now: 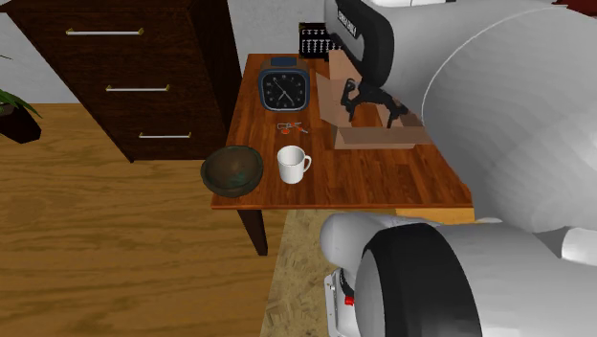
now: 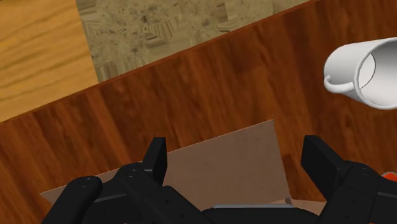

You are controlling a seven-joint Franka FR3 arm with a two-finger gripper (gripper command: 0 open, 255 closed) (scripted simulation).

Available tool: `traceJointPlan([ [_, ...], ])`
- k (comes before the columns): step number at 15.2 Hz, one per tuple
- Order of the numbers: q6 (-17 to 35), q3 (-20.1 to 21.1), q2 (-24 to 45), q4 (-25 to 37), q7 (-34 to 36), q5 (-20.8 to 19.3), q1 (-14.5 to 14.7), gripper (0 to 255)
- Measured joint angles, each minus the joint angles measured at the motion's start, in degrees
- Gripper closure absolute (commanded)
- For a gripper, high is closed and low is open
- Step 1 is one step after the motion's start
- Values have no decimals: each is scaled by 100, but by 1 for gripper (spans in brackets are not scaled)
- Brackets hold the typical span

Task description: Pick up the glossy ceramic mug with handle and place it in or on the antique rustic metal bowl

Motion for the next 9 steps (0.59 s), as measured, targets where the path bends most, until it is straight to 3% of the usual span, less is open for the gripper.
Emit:
traceJointPlan([
  [9, 959, 1094, 548, -376, 1111, 726, 457, 0],
])
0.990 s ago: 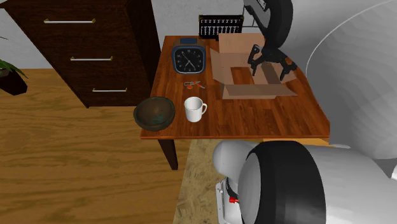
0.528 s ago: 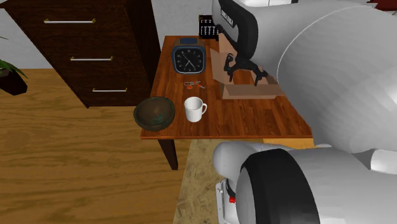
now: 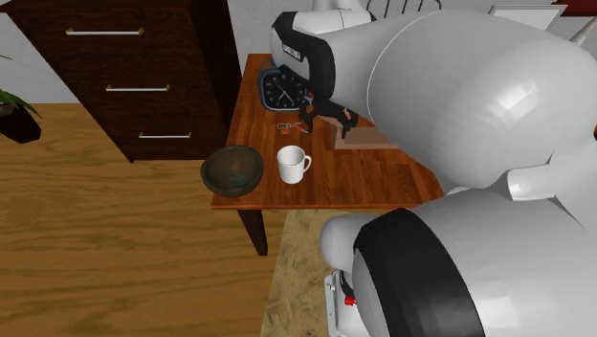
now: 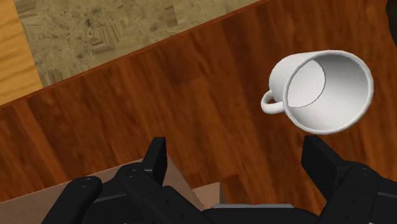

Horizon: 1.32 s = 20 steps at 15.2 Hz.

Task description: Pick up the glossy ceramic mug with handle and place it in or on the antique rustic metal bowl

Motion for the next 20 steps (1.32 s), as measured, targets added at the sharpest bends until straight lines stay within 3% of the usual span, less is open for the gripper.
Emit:
traceJointPlan([
  [7, 889, 861, 976, 140, 843, 304, 204, 0],
  [12, 1501, 1476, 1786, 360, 1521, 298, 278, 0],
  [20, 2237, 1714, 2253, 77, 1741, 231, 270, 0],
])
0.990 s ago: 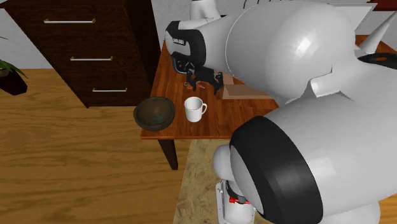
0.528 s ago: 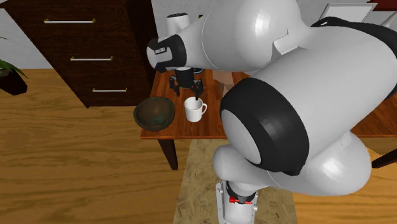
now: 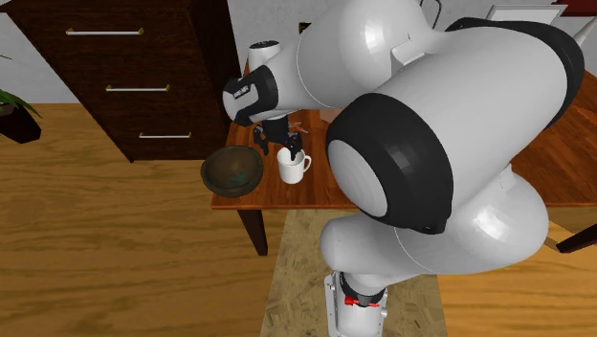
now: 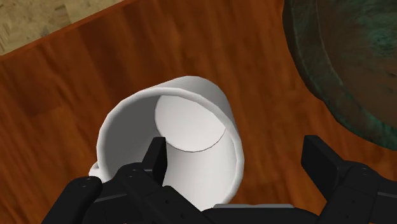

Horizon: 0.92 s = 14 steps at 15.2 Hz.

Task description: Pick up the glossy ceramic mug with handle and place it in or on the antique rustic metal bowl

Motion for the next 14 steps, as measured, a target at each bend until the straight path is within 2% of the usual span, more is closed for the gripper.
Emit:
traceJointPlan([
  [6, 61, 8, 30, -30, 4, -9, -5, 0],
  [7, 61, 8, 30, -30, 4, -9, -5, 255],
  [14, 61, 8, 31, -30, 4, -9, -5, 255],
])
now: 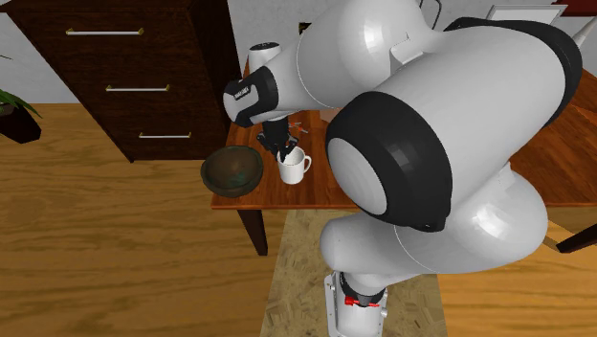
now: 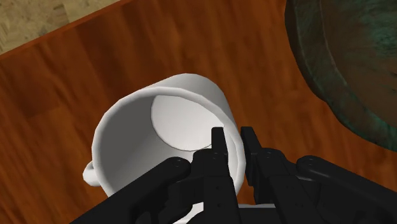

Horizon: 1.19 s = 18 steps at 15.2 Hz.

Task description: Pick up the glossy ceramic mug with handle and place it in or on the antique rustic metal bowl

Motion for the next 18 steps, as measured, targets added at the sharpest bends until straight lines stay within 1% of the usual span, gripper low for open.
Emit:
traceJointPlan([
  [4, -40, -7, -20, 21, -4, 5, 2, 255],
  [18, -1195, -240, -583, 645, -133, 95, 47, 255],
])
